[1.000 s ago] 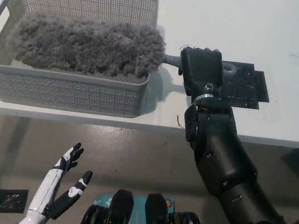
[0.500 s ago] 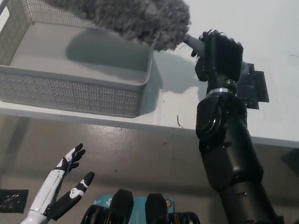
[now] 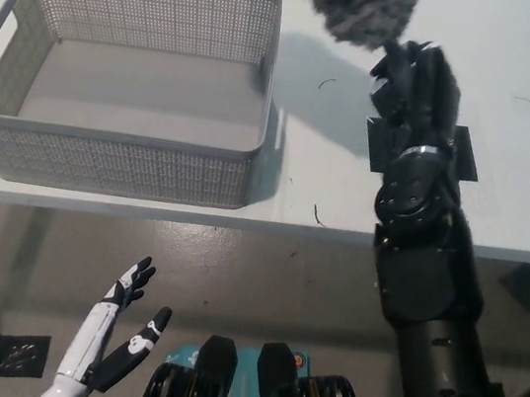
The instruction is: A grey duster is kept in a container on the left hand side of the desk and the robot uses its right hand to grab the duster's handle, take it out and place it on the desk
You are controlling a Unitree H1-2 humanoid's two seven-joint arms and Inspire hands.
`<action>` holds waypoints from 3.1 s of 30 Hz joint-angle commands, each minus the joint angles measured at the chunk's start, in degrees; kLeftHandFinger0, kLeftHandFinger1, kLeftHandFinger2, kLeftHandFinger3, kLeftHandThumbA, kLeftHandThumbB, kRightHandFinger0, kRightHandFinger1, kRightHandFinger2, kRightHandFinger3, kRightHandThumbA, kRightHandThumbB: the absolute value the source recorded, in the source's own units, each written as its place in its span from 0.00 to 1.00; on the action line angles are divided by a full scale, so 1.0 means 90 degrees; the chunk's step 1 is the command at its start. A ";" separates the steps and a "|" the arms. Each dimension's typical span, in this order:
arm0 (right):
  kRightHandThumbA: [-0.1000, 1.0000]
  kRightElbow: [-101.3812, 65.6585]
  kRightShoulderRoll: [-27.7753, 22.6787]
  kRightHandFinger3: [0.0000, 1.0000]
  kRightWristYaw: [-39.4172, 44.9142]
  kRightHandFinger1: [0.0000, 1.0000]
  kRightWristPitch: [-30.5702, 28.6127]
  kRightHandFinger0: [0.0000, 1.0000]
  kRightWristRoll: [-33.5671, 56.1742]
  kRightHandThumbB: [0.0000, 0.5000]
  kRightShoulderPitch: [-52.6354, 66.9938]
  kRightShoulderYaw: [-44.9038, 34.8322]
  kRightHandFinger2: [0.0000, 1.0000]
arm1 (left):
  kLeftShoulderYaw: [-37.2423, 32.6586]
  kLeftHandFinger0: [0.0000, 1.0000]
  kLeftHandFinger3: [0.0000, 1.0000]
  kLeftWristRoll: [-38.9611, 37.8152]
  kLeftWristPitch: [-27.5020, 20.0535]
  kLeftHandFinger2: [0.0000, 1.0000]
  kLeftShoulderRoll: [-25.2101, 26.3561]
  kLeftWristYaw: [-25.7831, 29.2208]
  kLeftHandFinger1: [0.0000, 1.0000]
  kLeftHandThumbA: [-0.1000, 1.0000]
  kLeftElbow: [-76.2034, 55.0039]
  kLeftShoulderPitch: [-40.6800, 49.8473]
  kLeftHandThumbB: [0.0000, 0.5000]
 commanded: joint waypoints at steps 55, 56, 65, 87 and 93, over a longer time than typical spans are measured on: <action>0.00 0.2172 -0.3981 0.72 -0.0962 0.42 -0.1251 0.03 -0.1367 0.34 -0.0978 0.4187 0.83 | 0.0063 1.00 1.00 0.0080 0.0161 1.00 0.0223 0.0089 1.00 0.63 -0.0526 -0.0084 0.01; 0.00 0.2138 -0.4001 0.71 -0.0886 0.40 -0.1233 0.02 -0.1284 0.34 -0.0977 0.4119 0.79 | 0.0065 1.00 1.00 0.0076 0.0154 1.00 0.0220 0.0092 1.00 0.64 -0.0510 -0.0090 0.01; 0.00 0.2720 -0.3866 0.70 -0.1501 0.34 -0.1643 0.00 0.0097 0.33 -0.0969 0.2556 0.81 | 0.0083 1.00 1.00 0.0028 0.0186 1.00 0.0209 0.0075 1.00 0.63 -0.0507 -0.0014 0.00; 0.00 0.2799 -0.3854 0.77 -0.1010 0.45 -0.1451 0.05 0.0169 0.40 -0.0763 0.2329 0.85 | 0.0072 1.00 1.00 0.0071 0.0065 0.96 0.0184 0.0125 1.00 0.61 -0.0456 0.0021 0.00; 0.00 0.3219 -0.3923 0.44 -0.1358 0.30 -0.1477 0.00 -0.0522 0.36 -0.0855 0.3477 0.63 | 0.0070 1.00 1.00 -0.0034 0.0125 0.93 0.0224 0.0018 1.00 0.59 -0.0526 -0.0009 0.00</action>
